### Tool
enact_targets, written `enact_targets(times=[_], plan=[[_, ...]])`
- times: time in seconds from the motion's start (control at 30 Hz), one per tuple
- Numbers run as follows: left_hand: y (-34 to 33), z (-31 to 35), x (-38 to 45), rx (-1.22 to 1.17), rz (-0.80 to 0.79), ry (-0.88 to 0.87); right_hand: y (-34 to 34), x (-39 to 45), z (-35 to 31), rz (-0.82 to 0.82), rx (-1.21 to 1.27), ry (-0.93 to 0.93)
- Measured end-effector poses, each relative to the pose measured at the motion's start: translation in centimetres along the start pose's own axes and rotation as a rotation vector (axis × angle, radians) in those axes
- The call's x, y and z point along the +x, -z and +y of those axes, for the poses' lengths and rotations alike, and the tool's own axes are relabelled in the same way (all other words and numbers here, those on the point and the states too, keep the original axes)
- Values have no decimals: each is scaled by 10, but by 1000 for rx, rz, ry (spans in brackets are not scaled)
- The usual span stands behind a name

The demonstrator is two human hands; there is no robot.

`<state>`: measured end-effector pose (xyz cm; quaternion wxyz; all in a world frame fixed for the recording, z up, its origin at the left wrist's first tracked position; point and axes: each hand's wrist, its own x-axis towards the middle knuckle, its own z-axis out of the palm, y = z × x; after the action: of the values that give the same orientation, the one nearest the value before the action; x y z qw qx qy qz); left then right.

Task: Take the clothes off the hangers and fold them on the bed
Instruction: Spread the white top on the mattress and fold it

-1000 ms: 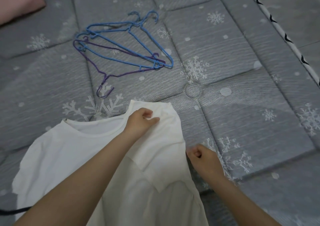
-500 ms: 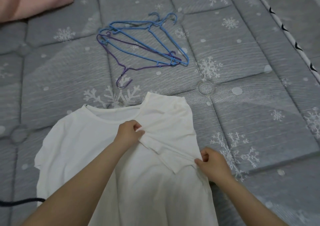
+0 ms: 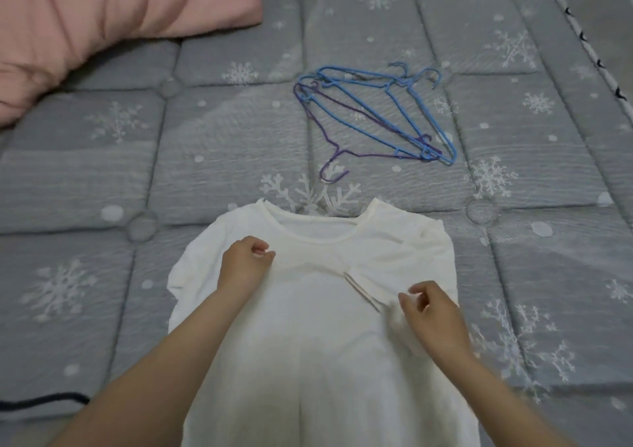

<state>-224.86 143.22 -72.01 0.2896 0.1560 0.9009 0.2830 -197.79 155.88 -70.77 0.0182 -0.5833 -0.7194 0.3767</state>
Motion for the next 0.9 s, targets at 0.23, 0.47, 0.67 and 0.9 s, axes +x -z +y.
enact_targets(times=[0.23, 0.47, 0.67, 0.9], plan=[[88, -94, -8, -68, 188, 162, -72, -16, -98, -235, -117, 237], [125, -174, -16, -128, 91, 335, -142, -26, -167, -323, -212, 434], [114, -191, -34, -337, -344, 415, -198, -32, -233, -389, -415, 706], [104, -204, -35, -444, -476, 357, -252, -21, -270, -541, -833, 939]])
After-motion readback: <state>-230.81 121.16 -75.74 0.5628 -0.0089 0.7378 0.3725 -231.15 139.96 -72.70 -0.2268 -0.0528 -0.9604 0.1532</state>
